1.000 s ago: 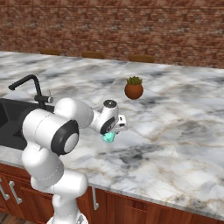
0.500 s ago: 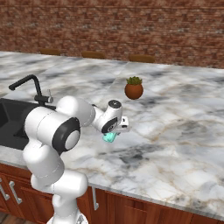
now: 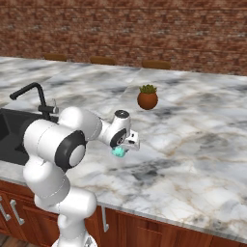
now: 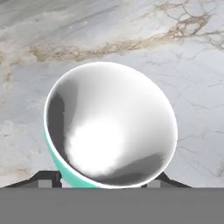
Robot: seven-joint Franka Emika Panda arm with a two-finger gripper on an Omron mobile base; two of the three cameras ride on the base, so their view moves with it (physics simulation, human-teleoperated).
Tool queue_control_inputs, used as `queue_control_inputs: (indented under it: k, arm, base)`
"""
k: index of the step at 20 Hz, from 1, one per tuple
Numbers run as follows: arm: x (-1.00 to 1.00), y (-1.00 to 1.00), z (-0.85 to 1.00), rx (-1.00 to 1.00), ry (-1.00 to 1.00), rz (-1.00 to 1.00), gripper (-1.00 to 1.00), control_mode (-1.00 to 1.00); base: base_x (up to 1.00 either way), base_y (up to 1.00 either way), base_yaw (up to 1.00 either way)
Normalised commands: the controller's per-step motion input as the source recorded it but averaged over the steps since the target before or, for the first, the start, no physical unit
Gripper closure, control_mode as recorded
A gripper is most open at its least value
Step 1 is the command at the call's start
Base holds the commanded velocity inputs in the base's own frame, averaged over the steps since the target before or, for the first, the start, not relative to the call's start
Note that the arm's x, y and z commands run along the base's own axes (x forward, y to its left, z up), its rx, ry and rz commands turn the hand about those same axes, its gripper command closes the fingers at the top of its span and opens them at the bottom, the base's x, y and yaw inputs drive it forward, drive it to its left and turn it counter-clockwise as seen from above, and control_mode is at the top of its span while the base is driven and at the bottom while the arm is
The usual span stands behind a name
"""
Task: Clear the mugs and bowl far away from the sink.
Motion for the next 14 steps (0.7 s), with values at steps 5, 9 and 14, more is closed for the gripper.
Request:
queue_control_inputs:
  k: [5, 9, 14]
  arm:
    - [-0.75, 0.66, -1.0, 0.02, 0.02, -0.24, 1.0, -1.0]
    - [-0.71, 0.6, -1.0, 0.0, 0.13, -0.2, 1.0, -1.0]
    - [-0.02, 0.09, -0.43, 0.03, 0.02, -0.19, 1.0, -1.0]
  base:
    - [0.0, 0.0, 0.0]
    - [0.0, 0.0, 0.0]
    - [0.0, 0.0, 0.0]
